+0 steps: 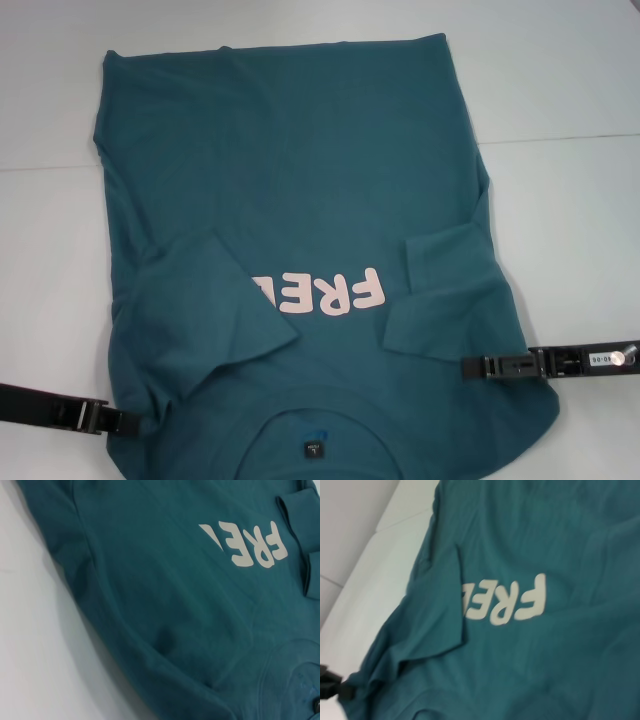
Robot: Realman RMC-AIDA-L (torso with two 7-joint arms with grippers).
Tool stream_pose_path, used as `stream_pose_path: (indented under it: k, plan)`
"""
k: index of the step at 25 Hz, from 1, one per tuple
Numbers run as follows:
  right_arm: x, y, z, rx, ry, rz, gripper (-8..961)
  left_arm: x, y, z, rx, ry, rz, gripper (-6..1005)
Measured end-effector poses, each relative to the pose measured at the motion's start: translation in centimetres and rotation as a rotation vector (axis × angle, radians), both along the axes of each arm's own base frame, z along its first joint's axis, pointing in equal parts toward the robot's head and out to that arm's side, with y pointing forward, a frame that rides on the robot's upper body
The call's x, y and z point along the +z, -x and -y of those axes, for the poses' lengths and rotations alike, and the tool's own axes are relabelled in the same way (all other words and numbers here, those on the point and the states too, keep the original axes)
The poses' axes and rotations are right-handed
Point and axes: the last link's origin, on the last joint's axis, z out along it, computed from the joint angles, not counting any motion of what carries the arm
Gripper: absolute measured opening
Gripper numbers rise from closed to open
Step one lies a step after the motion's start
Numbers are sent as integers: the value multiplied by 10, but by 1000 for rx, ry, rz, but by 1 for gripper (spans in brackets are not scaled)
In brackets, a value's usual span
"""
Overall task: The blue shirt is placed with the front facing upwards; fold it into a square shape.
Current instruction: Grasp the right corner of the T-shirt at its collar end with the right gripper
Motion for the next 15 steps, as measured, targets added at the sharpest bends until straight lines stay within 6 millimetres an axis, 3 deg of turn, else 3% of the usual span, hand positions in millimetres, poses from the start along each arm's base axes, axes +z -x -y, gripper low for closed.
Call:
stream_pose_path:
  k: [15]
  plan:
    - [4, 12, 8, 11, 89, -73, 881, 0, -1, -1, -3, 0, 0, 27]
